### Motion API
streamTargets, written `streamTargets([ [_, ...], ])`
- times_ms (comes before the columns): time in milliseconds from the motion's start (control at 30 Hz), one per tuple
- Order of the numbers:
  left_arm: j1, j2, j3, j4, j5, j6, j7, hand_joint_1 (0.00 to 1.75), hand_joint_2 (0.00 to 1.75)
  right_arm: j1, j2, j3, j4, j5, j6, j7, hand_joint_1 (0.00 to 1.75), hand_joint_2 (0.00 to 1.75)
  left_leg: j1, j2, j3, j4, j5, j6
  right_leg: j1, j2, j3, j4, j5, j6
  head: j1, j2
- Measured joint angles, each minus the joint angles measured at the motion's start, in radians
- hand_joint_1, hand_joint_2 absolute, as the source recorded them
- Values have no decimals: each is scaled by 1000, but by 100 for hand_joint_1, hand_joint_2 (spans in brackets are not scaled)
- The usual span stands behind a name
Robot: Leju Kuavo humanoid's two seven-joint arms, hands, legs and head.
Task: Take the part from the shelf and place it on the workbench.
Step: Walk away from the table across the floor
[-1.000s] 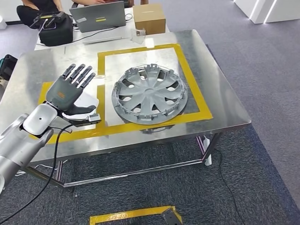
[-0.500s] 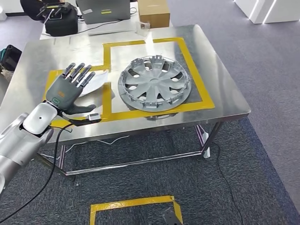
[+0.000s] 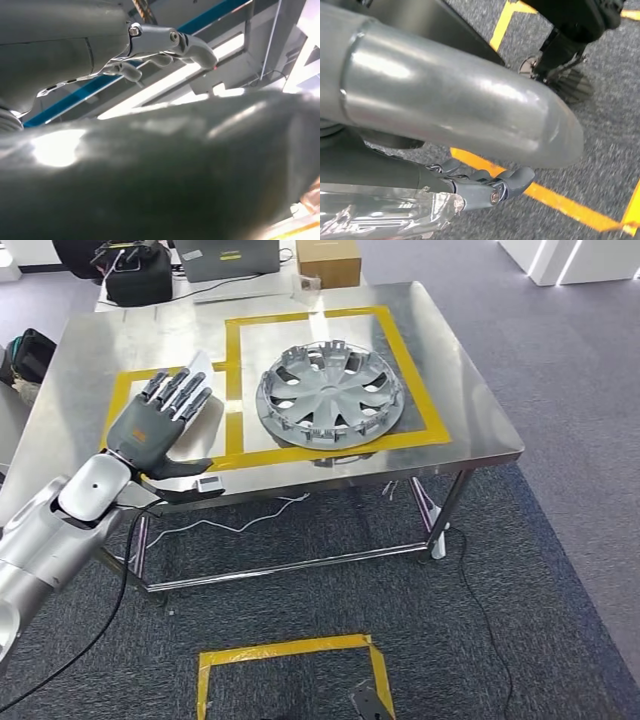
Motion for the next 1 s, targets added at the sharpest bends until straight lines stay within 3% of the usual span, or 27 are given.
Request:
streamTargets([
  [33,-1,-1,-1,2,0,-1,0,0,0,1,-1,-2,0,0,1,-2,0,0,1,-1,-5,4,-11,-6,-1,-1,-6,-2,12,-9,0,0],
  [67,-2,-2,-1,5,0,-2,0,0,0,2,-1,-3,0,0,3,-4,0,0,1,-1,-15,26,-44,-11,-3,-3,-14,-6,27,-17,-2,0],
  [167,-4,-4,-3,10,2,-7,0,0,0,5,-4,-8,0,1,8,-14,0,0,4,-1,-55,193,-195,-22,-6,-4,-59,-8,71,-26,-8,0],
  [200,-3,-6,-6,11,2,-9,0,0,0,7,-5,-8,0,1,9,-17,0,0,4,-1,-60,246,-215,-25,-6,-4,-76,-8,84,-25,-8,0],
  [267,-2,-8,-11,14,3,-11,0,0,0,11,-7,-11,0,1,9,-19,0,0,6,0,-31,272,-191,-28,-8,-5,-110,-6,109,-21,-8,0],
  [333,-4,-10,-15,15,4,-11,0,0,0,12,-8,-13,0,1,9,-20,0,0,9,0,60,176,-157,-32,-11,-5,-139,-2,132,-11,-8,0],
  [400,-9,-14,-17,16,5,-11,2,0,0,12,-9,-15,0,1,8,-21,0,0,7,-3,146,53,-172,-24,-10,-4,-159,1,152,2,-8,0],
  [433,-11,-16,-18,16,6,-11,2,0,0,12,-10,-16,0,1,8,-22,0,0,5,-5,165,20,-184,-15,-9,-4,-163,0,163,8,-10,0],
  [500,-12,-20,-20,17,7,-12,3,0,0,15,-12,-16,0,1,8,-22,0,0,1,-4,159,9,-175,7,-10,-3,-167,-10,184,20,-11,0],
  [533,-13,-23,-22,18,7,-13,3,0,0,16,-13,-16,0,1,7,-23,0,0,2,-3,151,8,-165,16,-12,-3,-172,-7,177,25,-11,0],
  [567,-14,-26,-23,19,7,-14,4,0,0,17,-14,-16,0,2,7,-23,0,0,2,-1,142,7,-154,25,-13,-4,-182,13,150,30,-9,0],
  [600,-15,-29,-24,20,7,-14,5,0,0,17,-15,-16,0,2,7,-23,0,0,3,1,129,6,-141,31,-13,-4,-195,54,104,34,-8,0],
  [667,-16,-34,-25,21,7,-15,7,0,0,14,-17,-16,0,2,6,-24,0,0,1,1,100,6,-115,38,-13,-4,-228,190,-2,38,-6,0],
  [700,-16,-35,-25,22,7,-16,8,0,0,13,-18,-16,0,2,6,-24,0,0,-1,1,84,7,-102,39,-13,-4,-238,255,-30,39,-6,0],
  [733,-16,-36,-25,23,7,-16,9,0,0,13,-19,-16,0,2,6,-25,0,0,-2,1,67,7,-89,40,-13,-4,-234,296,-35,38,-6,0],
  [767,-16,-36,-25,24,7,-16,9,0,0,14,-19,-17,0,2,6,-25,0,0,-4,1,50,8,-76,39,-12,-4,-214,302,-19,36,-6,0],
  [833,-17,-37,-25,25,7,-17,10,0,0,15,-20,-17,0,1,7,-25,0,0,-6,0,21,9,-50,36,-7,-3,-121,212,19,24,-6,0],
  [900,-20,-37,-25,25,8,-19,11,0,0,12,-20,-17,0,1,6,-25,0,0,-8,-1,4,8,-29,27,-1,-2,-11,67,2,13,-7,0],
  [933,-21,-38,-25,25,9,-20,11,0,0,11,-21,-18,0,1,6,-26,0,0,-7,0,2,6,-18,22,2,-2,17,20,-13,9,-7,0],
  [1000,-24,-39,-26,26,10,-23,12,0,0,13,-22,-19,0,1,5,-27,0,0,-4,1,0,-6,6,8,6,-1,16,-8,-6,0,-4,0],
])
